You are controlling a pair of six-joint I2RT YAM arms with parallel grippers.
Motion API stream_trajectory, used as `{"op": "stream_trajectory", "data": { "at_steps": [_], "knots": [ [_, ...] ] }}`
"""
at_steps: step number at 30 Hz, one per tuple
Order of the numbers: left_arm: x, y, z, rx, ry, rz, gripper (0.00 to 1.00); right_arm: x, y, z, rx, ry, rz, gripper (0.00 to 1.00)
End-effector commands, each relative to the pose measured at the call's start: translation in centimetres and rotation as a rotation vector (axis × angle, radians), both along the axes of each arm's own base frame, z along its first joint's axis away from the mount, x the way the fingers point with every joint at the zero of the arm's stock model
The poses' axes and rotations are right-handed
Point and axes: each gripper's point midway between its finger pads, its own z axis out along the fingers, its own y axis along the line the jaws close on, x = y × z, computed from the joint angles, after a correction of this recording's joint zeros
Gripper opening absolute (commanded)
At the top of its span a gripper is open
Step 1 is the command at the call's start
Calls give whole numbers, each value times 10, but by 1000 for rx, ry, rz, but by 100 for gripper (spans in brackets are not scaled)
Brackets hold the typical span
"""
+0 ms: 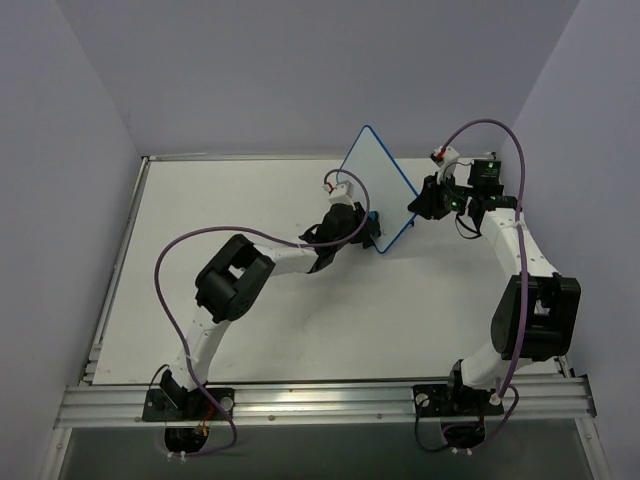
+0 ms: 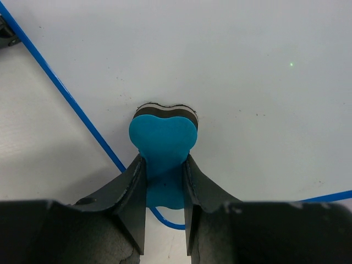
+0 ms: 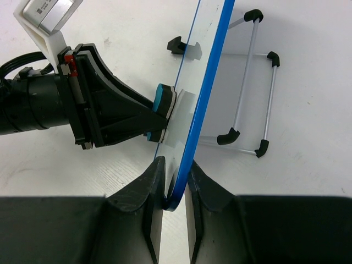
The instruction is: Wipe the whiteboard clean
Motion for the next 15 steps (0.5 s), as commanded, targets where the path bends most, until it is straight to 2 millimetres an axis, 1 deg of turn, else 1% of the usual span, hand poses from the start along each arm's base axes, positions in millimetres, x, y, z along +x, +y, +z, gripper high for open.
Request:
{"op": "stream_trajectory", "data": {
  "at_steps": [1,7,9,11,13,15],
  "knots": [
    [-63,-65,68,-227,-75,-211,2,-27,30,-6,43,51,127,0],
    [-82,-79,86,-288,-64,-277,2,-27,30,-6,43,51,129,0],
    [-86,-80,93,-302,-72,-284,2,-27,30,-6,44,53,130,0],
    [-87,-79,101,-311,-87,-287,2,-27,30,-5,44,51,130,0],
    [-85,-77,105,-302,-98,-283,2,-27,30,-5,44,51,130,0],
    [-79,-72,113,-296,-123,-274,2,-27,30,-6,44,54,130,0]
  ]
}}
